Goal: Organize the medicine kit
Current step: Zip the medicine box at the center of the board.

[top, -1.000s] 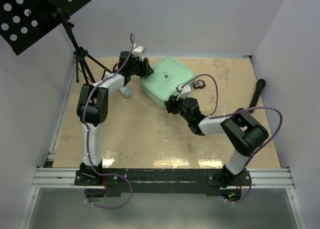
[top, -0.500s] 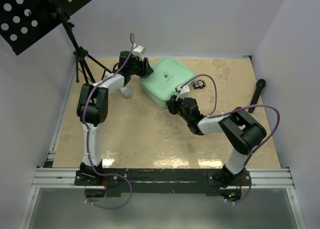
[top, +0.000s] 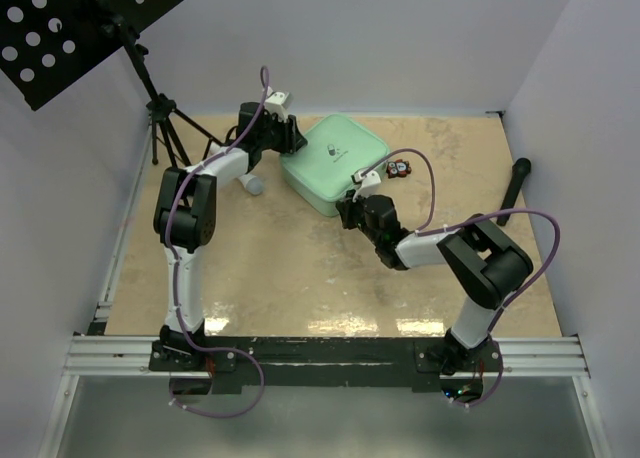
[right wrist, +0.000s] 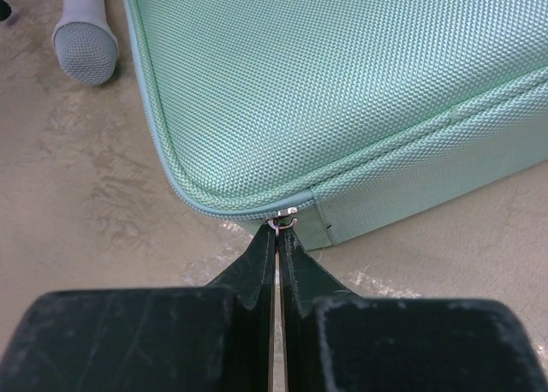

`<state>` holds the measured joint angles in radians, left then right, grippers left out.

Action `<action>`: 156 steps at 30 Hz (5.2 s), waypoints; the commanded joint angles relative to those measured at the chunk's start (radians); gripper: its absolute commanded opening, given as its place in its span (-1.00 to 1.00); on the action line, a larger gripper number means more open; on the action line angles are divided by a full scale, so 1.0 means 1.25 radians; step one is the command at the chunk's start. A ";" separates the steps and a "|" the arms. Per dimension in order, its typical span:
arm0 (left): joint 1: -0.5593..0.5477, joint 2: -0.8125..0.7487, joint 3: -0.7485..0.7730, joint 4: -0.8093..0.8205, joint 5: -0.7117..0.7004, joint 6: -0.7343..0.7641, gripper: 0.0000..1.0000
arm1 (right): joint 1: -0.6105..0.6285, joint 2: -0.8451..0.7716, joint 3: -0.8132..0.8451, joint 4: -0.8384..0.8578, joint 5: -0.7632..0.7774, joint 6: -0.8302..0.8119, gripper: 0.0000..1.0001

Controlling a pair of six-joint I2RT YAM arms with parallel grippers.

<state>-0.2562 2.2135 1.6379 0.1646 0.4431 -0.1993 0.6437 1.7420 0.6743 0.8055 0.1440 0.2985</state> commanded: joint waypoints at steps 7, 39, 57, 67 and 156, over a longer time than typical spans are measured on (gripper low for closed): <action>-0.009 -0.039 -0.018 0.020 0.032 -0.034 -0.04 | -0.007 -0.009 0.030 0.001 0.038 -0.002 -1.00; 0.045 -0.105 -0.208 0.232 -0.076 -0.303 -1.00 | 0.080 -0.096 -0.037 -0.028 0.044 -0.008 -1.00; 0.093 -0.017 -0.060 0.250 0.166 -0.335 1.00 | 0.070 -0.146 -0.082 -0.054 0.044 0.035 -1.00; 0.031 0.048 0.114 -0.042 0.249 -0.097 1.00 | 0.068 -0.146 -0.079 -0.059 0.041 0.035 -1.00; 0.000 -0.274 -0.447 0.219 -0.318 -0.443 -1.00 | 0.264 -0.060 0.077 -0.108 0.011 -0.028 -1.00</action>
<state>-0.2333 1.9152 1.1114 0.3695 0.2237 -0.6525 0.9218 1.6566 0.6891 0.5983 0.2707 0.2363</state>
